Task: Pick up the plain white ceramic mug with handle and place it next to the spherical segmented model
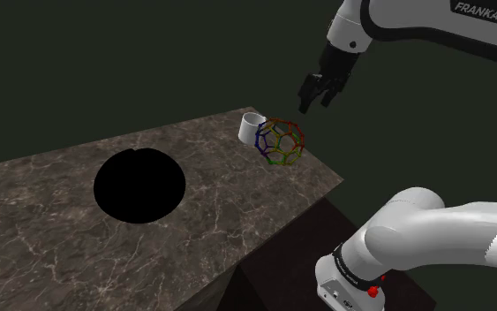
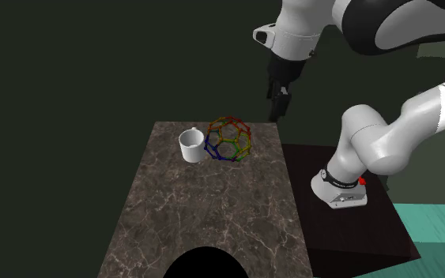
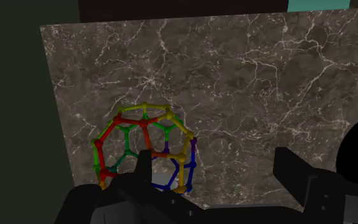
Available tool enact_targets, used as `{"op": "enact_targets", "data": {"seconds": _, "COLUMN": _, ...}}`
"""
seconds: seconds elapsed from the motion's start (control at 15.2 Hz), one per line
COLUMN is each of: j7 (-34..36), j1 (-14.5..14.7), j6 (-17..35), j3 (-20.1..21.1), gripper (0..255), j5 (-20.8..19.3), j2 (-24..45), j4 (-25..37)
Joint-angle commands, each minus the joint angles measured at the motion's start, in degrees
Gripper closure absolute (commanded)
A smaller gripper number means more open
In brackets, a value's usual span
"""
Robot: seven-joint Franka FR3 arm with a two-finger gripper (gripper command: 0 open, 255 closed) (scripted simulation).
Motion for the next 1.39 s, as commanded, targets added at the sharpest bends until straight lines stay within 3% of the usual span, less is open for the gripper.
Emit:
{"op": "enact_targets", "data": {"seconds": 0.0, "j7": 0.00, "j1": 0.00, "j6": 0.00, "j3": 0.00, "gripper": 0, "j5": 0.00, "j2": 0.00, "j4": 0.00}}
{"op": "enact_targets", "data": {"seconds": 0.66, "j7": -0.50, "j1": -1.09, "j6": 16.05, "j3": -1.39, "gripper": 0, "j5": -0.03, "j2": 18.76, "j4": 2.44}}
{"op": "enact_targets", "data": {"seconds": 1.32, "j7": -1.37, "j1": -1.86, "j6": 26.89, "j3": -2.44, "gripper": 0, "j5": 0.71, "j2": 40.11, "j4": 12.63}}
